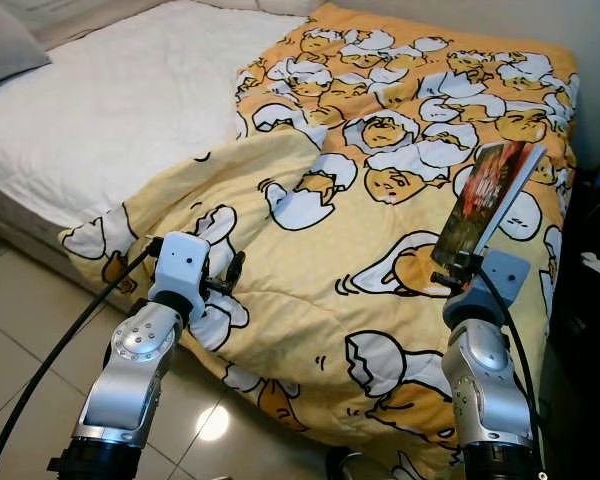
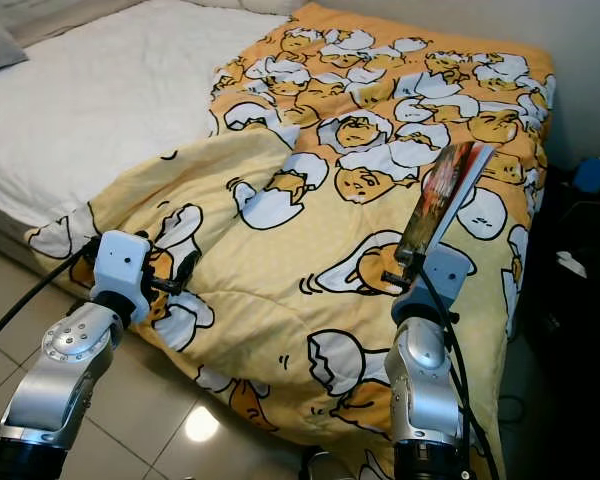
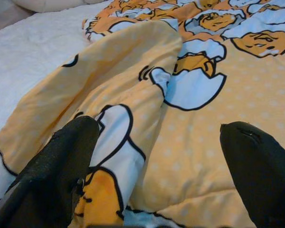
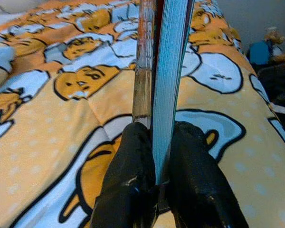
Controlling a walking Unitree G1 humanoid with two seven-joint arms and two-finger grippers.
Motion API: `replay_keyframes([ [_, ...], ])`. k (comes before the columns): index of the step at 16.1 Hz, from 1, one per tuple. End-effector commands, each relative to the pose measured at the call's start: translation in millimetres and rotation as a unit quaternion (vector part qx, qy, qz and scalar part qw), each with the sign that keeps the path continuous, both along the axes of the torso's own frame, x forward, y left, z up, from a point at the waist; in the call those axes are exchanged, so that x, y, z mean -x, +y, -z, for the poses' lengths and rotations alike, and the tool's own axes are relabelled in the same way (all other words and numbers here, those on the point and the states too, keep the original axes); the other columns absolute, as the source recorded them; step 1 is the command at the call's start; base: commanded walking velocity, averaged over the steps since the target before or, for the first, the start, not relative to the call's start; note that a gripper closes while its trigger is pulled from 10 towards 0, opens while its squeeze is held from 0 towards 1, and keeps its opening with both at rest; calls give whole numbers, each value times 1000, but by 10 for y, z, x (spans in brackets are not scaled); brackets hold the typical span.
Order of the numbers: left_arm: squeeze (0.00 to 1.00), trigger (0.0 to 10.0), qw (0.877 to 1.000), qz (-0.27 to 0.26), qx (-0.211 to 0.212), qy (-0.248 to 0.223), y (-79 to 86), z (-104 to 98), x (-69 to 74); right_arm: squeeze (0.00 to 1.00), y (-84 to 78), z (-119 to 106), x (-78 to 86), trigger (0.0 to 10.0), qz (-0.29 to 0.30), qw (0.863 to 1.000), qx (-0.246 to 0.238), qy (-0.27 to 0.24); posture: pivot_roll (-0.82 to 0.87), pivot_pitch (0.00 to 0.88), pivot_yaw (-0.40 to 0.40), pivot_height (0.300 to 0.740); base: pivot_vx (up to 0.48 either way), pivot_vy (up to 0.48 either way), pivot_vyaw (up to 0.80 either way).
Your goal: Clean up the room
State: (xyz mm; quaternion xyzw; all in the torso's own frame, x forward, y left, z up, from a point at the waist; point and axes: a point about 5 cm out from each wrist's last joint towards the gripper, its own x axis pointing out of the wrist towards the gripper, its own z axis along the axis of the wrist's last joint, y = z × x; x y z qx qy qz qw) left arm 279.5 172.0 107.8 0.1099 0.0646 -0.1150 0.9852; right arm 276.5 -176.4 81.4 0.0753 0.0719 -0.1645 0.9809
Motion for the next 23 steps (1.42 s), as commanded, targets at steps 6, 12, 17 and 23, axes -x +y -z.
replay_keyframes([
  [6, 0, 10000, 1000, -4, 9, -4, -1, 5, -6, 0, 138, -57, -5, 10000, -14, 1000, -3, -8, 88, 0, 9, 740, 0, 47, -800],
  [12, 0, 10000, 1000, -1, 14, -5, -12, 7, -23, 0, 121, -62, -19, 10000, -18, 1000, -2, -4, 88, 0, 0, 740, 0, 324, -800],
  [17, 0, 10000, 1000, -2, 15, -6, 12, 10, -33, 0, 128, -62, -50, 10000, -22, 1000, 0, -1, 90, 0, -1, 740, 0, 349, -800],
  [23, 0, 10000, 1000, -6, 21, -9, 25, -7, -70, 0, 142, -105, -75, 10000, -30, 999, 9, -13, 87, 0, 0, 740, 0, 357, -800],
])
